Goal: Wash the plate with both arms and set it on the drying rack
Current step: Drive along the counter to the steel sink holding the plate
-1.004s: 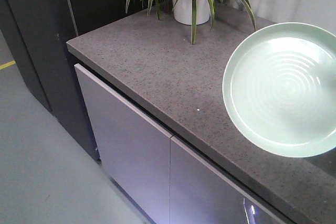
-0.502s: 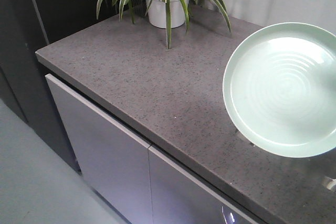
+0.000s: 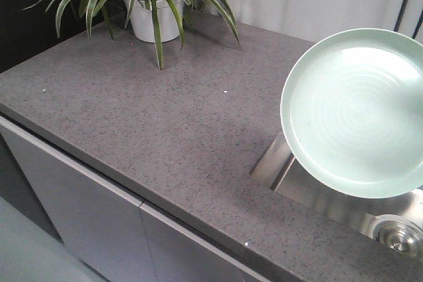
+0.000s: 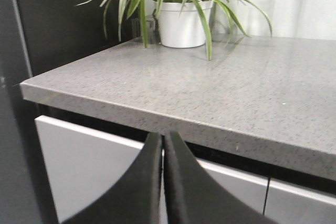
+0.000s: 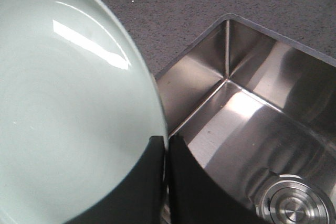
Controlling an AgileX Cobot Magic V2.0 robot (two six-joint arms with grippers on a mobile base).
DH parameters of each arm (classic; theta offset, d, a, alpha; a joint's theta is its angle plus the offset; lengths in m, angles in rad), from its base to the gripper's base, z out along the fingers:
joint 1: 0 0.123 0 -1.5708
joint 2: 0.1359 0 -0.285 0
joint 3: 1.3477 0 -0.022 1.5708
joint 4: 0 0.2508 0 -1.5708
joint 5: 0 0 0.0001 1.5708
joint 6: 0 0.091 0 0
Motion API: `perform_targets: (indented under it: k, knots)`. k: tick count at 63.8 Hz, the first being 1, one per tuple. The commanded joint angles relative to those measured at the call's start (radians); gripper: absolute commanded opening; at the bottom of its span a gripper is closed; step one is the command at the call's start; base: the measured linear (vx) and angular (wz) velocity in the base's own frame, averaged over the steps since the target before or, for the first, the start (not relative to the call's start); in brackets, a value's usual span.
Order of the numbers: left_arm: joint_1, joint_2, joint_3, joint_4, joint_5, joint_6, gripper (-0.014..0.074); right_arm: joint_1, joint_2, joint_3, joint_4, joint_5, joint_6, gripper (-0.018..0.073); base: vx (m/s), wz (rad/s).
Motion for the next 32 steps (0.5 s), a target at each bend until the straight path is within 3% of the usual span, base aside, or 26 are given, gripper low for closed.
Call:
perform_targets:
  k: [1, 32]
  knots:
    - [0.001, -0.016, 0.022, -0.008, -0.067, -0.002, -0.0006, -0.007, -0.01, -0.026, 0.041, -0.045, -0.006, -0.0003, 0.06, -0.24]
    - [0.001, -0.016, 0.022, -0.008, -0.067, -0.002, -0.0006, -0.007, -0.01, -0.026, 0.041, -0.045, -0.006, -0.0003, 0.06, -0.25]
